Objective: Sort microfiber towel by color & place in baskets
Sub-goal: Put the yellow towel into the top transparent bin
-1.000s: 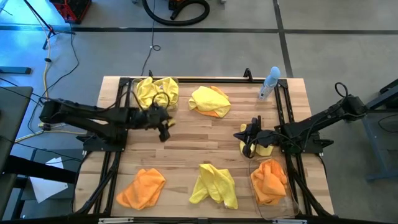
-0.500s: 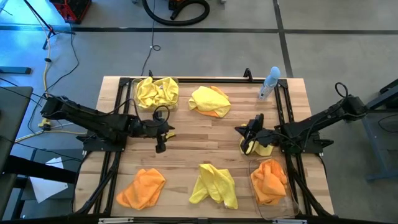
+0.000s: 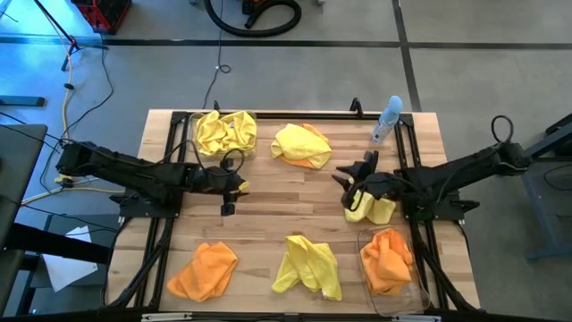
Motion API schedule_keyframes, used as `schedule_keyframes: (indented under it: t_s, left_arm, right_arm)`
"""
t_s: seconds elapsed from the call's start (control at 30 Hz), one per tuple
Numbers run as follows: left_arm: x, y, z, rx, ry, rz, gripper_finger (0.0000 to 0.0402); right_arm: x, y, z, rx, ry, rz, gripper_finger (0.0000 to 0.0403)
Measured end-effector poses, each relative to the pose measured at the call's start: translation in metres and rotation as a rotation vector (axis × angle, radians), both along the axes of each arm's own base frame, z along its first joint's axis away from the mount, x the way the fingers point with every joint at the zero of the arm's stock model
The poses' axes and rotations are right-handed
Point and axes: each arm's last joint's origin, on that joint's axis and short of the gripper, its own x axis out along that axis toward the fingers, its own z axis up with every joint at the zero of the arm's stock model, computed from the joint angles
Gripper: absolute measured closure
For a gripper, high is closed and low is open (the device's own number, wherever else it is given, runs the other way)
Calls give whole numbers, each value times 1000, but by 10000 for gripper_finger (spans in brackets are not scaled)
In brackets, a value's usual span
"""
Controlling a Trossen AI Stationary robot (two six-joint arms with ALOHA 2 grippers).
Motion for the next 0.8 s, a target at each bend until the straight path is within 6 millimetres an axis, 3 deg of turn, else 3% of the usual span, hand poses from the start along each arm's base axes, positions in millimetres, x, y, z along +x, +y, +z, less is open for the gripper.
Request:
schedule_keyframes:
  t_s: [0.13, 0.37, 0.53, 0.67, 0.8]
  left_arm:
    - [-12, 12, -11, -15, -2, 69, 257]
    - [-26, 21, 7, -31, -128, 62, 257]
    - [-34, 23, 18, -26, -202, 72, 257]
    - [-37, 22, 21, -52, -230, 87, 257]
    - [-37, 22, 22, -62, -236, 93, 257]
  right_arm:
    - [-3, -9, 34, 114, 141, -61, 224]
    - [-23, -20, 65, 416, 570, -192, 175]
    - [-26, -17, 55, 499, 829, -195, 171]
    - [-25, -12, 37, 643, 937, -194, 171]
    - [-26, -11, 16, 651, 991, -202, 171]
